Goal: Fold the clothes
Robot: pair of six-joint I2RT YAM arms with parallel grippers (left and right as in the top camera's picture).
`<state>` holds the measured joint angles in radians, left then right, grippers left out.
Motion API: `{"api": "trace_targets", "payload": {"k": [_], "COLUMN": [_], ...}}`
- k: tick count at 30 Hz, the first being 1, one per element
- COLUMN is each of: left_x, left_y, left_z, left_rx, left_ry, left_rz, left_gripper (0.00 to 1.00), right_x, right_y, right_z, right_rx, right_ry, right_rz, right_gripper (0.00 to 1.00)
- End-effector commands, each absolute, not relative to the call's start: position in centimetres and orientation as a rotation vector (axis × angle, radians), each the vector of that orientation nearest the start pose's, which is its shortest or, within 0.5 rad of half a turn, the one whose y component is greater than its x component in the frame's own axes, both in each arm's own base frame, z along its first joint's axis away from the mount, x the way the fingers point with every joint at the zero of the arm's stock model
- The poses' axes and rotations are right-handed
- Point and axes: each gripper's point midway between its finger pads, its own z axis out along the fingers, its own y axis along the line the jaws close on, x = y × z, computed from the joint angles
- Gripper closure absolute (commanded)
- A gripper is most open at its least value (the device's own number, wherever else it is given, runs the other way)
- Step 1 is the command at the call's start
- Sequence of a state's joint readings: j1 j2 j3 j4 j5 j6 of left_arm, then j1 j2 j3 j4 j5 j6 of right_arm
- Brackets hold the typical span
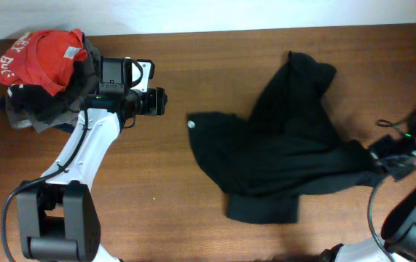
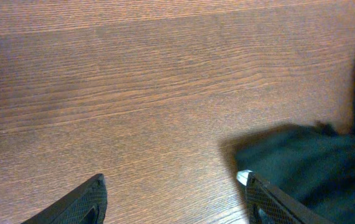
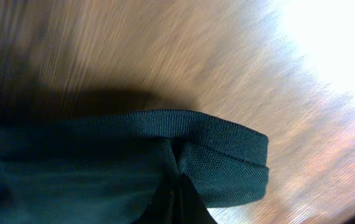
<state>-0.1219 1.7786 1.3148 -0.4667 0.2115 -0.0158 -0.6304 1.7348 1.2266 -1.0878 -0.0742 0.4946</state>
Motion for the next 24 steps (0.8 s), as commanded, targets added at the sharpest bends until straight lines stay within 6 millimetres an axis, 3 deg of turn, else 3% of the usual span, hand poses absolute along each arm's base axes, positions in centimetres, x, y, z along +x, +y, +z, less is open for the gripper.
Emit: {"api": "trace_targets", "payload": {"k": [1, 4, 7, 10, 12, 14, 17, 19, 24], "left_x": [46.1, 46.2, 46.5, 46.8, 47.1, 47.3, 47.8, 48.1, 48.8], "left_y": [-9.3, -9.3, -9.4, -9.4, -9.4, -9.5, -9.5, -9.6, -9.7], "left_z": [12.4, 12.5, 12.7, 13.0, 13.2, 13.4, 13.8, 14.4, 16.4], "left_rx": [0.264, 0.265, 0.265, 0.266, 0.267, 0.267, 0.269, 0.271, 0.299], "left_ry": [2.475, 2.469, 2.454, 2.438, 2.425, 2.41, 2.386, 2.367, 2.34], "left_rz": [-0.304, -0.303, -0.302, -0.302, -0.301, -0.301, -0.301, -0.303, -0.291], "left_gripper": [0.29, 0.29, 0.29, 0.29, 0.29, 0.29, 0.29, 0.29, 0.29], "right_x": [23.2, 22.8, 24.0, 26.8, 28.6, 29.7, 31.6, 33.5, 37.3], "right_y": [-20.4, -22.1, -22.9, -22.6, -22.1, -21.7, -19.9, -17.6, -11.1], "right_z": [7.8, 8.5, 9.9, 12.6, 14.8, 16.7, 19.0, 19.9, 18.9], "right_rx": [1.816, 1.863, 1.826, 1.593, 1.422, 1.316, 1.12, 0.946, 0.66], "right_ry": [2.492, 2.38, 2.295, 2.309, 2.332, 2.362, 2.425, 2.478, 2.609], "right_rz": [0.055, 0.106, 0.229, 0.398, 0.452, 0.436, 0.418, 0.412, 0.351], "right_gripper": [0.96, 0.96, 0.95, 0.78, 0.55, 0.38, 0.33, 0.34, 0.4]}}
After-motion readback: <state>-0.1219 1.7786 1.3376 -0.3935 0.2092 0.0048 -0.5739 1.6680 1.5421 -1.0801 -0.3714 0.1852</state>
